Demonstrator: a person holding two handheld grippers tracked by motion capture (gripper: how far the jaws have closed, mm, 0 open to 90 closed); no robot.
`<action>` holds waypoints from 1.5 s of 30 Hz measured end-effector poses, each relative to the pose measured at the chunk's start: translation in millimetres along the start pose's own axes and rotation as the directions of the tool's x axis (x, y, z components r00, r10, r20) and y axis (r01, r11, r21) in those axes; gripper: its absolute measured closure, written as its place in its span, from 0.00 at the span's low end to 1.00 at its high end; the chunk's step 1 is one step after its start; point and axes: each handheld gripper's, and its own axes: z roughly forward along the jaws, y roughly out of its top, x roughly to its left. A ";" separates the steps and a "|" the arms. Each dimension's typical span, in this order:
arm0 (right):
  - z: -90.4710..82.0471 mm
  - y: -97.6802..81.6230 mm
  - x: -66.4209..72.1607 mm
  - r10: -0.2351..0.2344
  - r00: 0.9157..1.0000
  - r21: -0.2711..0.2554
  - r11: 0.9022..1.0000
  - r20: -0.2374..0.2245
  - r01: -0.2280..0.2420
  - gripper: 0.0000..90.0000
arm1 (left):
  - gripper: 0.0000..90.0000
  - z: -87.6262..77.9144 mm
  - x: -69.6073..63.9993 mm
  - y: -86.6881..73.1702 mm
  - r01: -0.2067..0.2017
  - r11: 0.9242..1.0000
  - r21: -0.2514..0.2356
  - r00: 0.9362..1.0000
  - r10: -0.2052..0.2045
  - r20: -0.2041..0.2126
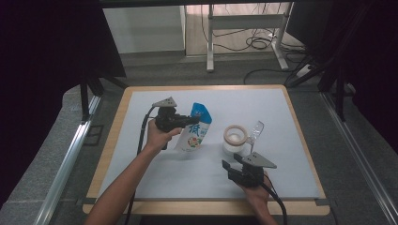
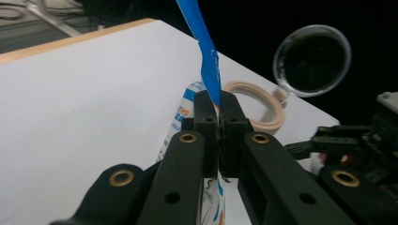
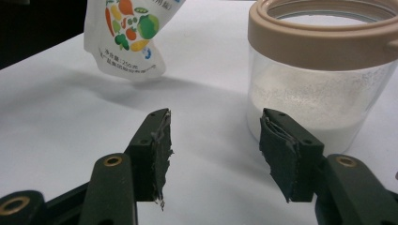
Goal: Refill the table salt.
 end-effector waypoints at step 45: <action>-2.3 1.0 -8.2 0.022 1.000 -0.007 1.000 0.022 -0.022 0.48 | 0.92 -66.0 27.4 -41.5 0.018 0.990 -0.142 0.963 -0.055 -0.264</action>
